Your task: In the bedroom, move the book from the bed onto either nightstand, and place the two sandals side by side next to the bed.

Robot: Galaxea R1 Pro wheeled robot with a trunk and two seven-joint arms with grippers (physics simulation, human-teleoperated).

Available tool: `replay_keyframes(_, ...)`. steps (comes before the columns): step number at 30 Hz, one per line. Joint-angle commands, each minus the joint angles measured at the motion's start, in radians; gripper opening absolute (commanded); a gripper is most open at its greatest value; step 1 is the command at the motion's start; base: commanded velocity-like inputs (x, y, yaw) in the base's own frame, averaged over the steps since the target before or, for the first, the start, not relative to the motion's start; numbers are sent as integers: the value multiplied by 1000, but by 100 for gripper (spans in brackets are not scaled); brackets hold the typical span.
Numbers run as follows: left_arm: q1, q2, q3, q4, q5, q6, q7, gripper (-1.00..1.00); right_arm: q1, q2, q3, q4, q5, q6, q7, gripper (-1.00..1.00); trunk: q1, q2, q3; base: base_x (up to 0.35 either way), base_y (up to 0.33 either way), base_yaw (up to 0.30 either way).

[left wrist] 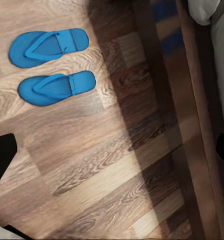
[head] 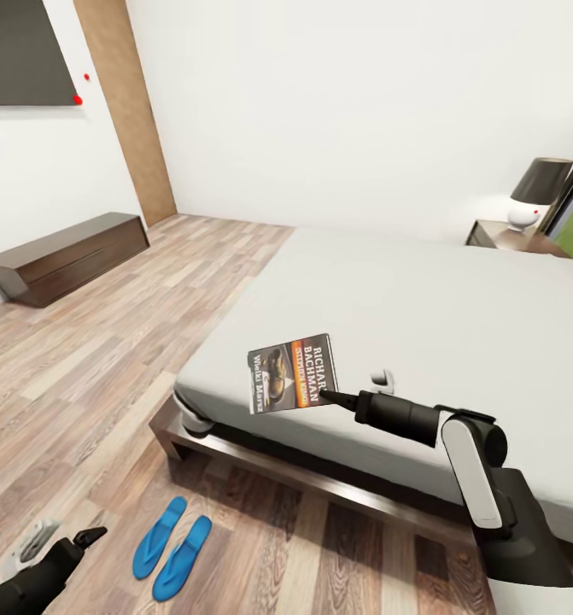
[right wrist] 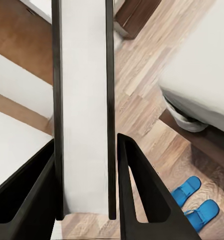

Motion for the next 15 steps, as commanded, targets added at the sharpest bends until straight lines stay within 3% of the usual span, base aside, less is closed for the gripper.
replay_keyframes(1,0,-3,0,-1,7,2,9,100,-1,0,-1,0,3,5,7,-100,0,0,1,0,0,181)
replay_keyframes(15,5,-18,0,44,-10,0,7,100,6,2,46,-9,5,5,6,-100,0,0,18,0,0,200)
